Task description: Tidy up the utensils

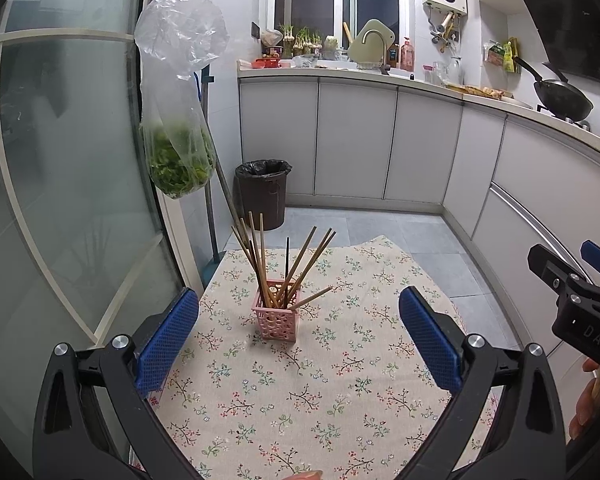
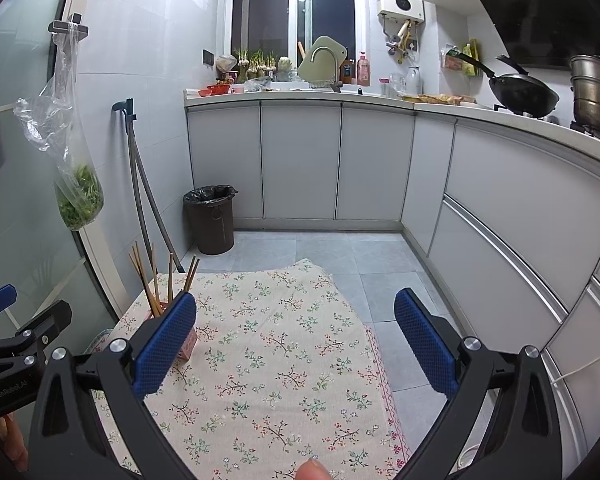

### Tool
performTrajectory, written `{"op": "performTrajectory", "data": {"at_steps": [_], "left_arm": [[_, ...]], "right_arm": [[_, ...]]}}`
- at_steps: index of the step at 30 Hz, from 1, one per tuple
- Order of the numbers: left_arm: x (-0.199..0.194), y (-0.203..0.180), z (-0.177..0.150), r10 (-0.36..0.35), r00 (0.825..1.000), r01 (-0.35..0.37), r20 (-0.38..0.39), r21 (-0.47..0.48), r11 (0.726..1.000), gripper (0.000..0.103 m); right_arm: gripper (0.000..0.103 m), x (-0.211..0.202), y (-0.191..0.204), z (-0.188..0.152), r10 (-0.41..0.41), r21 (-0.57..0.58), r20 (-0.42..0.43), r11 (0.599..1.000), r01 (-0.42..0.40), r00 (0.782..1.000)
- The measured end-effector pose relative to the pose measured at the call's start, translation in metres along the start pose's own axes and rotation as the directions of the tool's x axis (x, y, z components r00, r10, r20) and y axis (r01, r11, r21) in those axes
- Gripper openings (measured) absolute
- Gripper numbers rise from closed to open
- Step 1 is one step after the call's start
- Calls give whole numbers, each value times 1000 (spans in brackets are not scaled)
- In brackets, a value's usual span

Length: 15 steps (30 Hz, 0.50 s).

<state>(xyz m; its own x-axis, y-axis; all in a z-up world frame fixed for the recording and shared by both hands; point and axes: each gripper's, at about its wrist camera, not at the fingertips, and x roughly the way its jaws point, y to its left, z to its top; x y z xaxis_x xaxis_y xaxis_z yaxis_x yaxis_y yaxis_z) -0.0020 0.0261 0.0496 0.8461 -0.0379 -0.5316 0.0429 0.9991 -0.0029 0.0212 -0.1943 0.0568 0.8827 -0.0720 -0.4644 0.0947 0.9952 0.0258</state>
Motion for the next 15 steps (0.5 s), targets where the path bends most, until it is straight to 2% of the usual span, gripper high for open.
{"op": "performTrajectory", "data": {"at_steps": [12, 14, 15], "left_arm": [[4, 1, 0, 4, 1000, -4, -3, 16, 1000, 96], [4, 2, 1, -1, 1000, 1, 16, 16, 1000, 96], [5, 5, 1, -6, 998, 5, 62, 12, 1000, 96]], "right_arm": [[97, 1, 0, -1, -2, 0, -4, 1000, 2, 1000], [97, 4, 0, -2, -5, 0, -8, 1000, 5, 1000], [97, 7, -1, -3, -9, 1, -11, 1000, 9, 1000]]}}
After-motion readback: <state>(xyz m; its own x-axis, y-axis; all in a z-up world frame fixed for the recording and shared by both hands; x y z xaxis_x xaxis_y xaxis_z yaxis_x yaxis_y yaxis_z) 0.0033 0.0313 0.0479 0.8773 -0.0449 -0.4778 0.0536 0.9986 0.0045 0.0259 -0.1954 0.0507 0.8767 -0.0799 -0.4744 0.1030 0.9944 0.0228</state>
